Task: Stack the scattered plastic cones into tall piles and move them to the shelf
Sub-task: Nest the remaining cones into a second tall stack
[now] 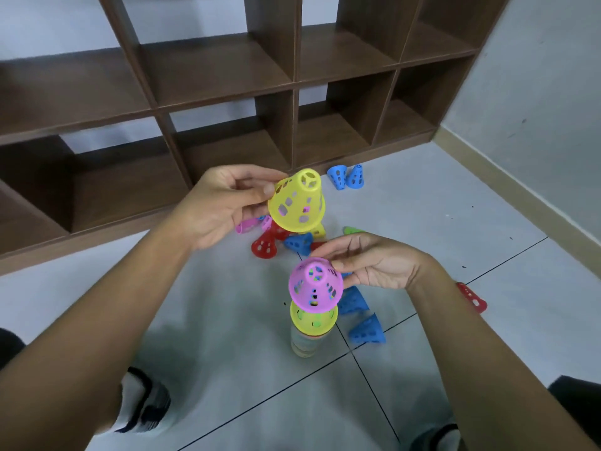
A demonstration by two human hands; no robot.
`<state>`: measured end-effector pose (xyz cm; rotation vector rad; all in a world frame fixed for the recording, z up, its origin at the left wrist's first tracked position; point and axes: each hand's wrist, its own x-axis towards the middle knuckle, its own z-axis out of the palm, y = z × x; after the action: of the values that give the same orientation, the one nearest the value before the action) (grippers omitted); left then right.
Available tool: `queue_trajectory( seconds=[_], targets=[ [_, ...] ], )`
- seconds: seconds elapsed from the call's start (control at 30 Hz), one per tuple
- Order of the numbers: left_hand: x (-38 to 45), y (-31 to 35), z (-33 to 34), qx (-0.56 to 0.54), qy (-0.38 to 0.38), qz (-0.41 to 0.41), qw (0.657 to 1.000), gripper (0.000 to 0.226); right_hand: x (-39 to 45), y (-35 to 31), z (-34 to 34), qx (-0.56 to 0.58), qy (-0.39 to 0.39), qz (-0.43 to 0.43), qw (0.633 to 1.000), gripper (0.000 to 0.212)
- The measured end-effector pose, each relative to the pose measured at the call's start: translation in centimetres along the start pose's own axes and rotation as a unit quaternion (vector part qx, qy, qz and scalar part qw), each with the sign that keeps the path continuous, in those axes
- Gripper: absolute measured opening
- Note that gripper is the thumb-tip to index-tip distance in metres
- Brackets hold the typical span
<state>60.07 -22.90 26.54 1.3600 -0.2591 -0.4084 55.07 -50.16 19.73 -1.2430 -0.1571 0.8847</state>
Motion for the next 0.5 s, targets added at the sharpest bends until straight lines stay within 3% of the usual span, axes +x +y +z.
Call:
queue_trajectory(
  seconds=[0.37,0.5],
  targets=[
    [-0.5,-2.3,-0.1,0.035,-0.186,-0.13,0.973,0.027,0.8,1.9,-0.7,-0.043,0.027,0.114,0.992,0.033],
    [-0.6,-3.9,0.1,0.074,-0.201,-0.164,0.963,0.029,0.3,3.0,-1.9,-0.025,0.089,0.114,0.989,0.033]
  ],
)
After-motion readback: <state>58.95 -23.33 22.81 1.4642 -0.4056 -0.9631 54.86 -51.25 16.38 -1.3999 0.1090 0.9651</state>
